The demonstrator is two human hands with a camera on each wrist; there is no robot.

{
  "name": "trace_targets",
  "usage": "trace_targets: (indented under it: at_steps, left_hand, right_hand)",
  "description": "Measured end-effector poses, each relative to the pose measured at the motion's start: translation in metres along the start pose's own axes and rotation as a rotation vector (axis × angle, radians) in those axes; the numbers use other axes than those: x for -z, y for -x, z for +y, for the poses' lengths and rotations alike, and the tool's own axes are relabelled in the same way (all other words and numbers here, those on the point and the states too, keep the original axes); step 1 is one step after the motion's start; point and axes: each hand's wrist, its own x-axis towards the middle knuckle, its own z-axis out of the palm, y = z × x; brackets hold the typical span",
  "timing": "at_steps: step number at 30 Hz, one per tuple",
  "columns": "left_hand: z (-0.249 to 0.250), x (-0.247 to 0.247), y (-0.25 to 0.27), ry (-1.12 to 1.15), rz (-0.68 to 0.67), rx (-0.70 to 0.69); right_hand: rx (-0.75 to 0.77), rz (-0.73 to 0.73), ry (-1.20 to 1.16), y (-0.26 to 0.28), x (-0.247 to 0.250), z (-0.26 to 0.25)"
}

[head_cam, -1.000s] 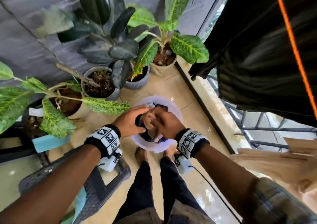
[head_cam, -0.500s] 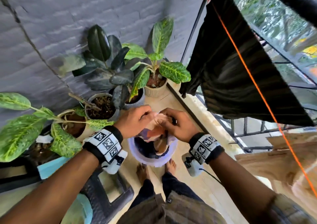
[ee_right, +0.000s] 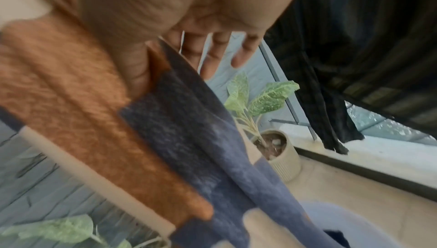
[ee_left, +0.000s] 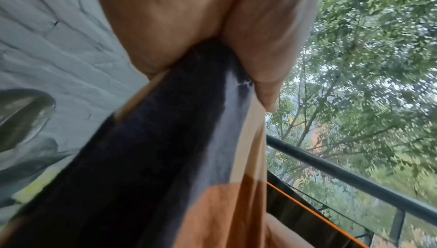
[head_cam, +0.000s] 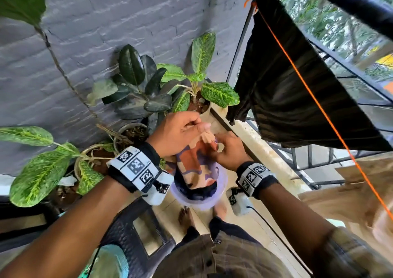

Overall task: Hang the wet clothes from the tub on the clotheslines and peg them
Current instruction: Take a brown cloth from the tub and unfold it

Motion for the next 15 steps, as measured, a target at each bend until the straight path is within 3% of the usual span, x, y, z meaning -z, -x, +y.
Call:
trace_targets:
  at_steps: [3,5,8,15]
  left_hand:
    - [0.001,0.014,-0.004,-0.031,-0.044,-0.02]
    - [0.001,0.023,-0.003,-0.094,-0.092,-0.033]
    - [0.003,0.036,0.0,-0.134,-0.131,-0.042]
    - [0.005,0.061,0.0,-0.109,-0.081,0.013]
  right_hand:
    - [0.01,-0.199,-0.063,0.0,-0.001,0.008]
    - [0.057,-0.337,0.035,-0.002,0.004,0.007]
    - [0.13,-0.392,0.232,-0.008,0.018,0.006]
    - [0.246,-0.484,0.328,-0.007,0.039,0.017]
